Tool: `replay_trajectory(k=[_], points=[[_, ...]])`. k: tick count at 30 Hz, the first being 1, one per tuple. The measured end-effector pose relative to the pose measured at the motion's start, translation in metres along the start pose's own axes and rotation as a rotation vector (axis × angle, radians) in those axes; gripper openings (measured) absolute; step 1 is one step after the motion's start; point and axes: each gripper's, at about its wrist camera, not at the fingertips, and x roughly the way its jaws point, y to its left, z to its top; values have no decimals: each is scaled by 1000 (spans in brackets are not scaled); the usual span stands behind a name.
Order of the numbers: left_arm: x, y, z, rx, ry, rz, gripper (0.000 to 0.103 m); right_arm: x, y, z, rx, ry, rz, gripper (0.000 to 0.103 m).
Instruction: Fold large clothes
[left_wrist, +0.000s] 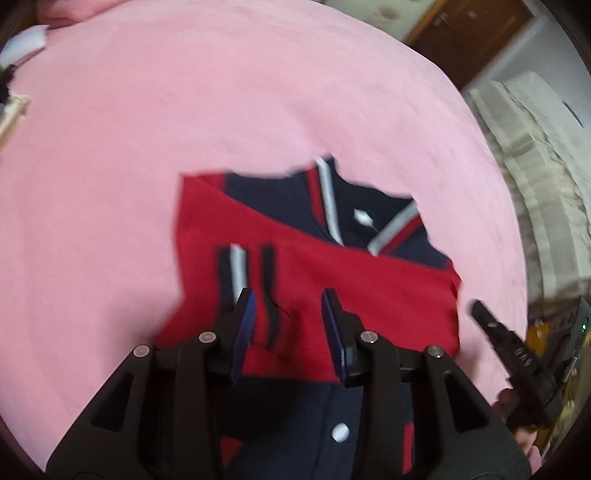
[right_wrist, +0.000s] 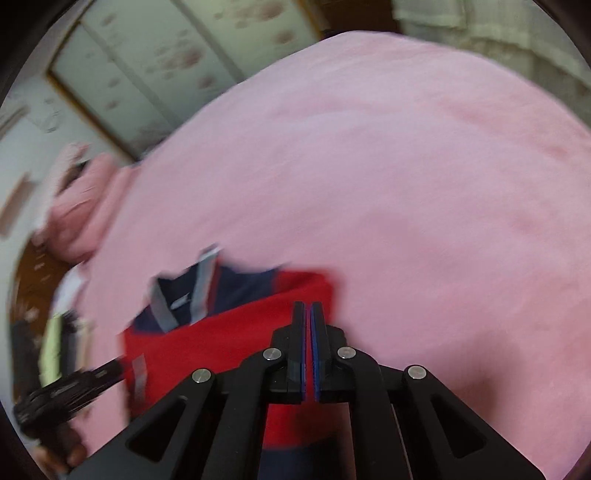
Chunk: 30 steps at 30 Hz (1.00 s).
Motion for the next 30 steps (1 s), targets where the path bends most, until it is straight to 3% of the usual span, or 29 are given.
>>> replay_trajectory(k=[2, 4, 7, 9, 11, 13, 20, 22, 25, 30], points=[[14, -10, -6, 26, 40, 51, 34, 5, 13, -16, -64, 63, 76, 2], [15, 5, -20, 12, 53, 95, 34, 13, 16, -30, -83, 142, 75, 3], [15, 32, -29, -44, 67, 141, 34, 3, -5, -43, -11, 122, -5, 3], [12, 51, -26, -105, 80, 121, 34, -11, -18, -44, 11, 87, -107, 3], [-5, 63, -30, -167, 85, 148, 35, -23, -16, -42, -3, 78, -227, 9], [-24, 69, -33, -167, 81, 174, 39, -43, -18, -42, -28, 79, -281, 24], [-101, 59, -58, -51, 111, 188, 58, -103, 25, -52, -94, 104, -275, 65], [-123, 51, -65, -6, 113, 190, 76, -113, 46, -62, -102, 108, -288, 82], [-160, 46, -78, 44, 101, 188, 80, -133, 75, -84, -140, 105, -319, 86], [-202, 32, -104, 151, 96, 201, 80, -155, 109, -107, -209, 152, -277, 86]])
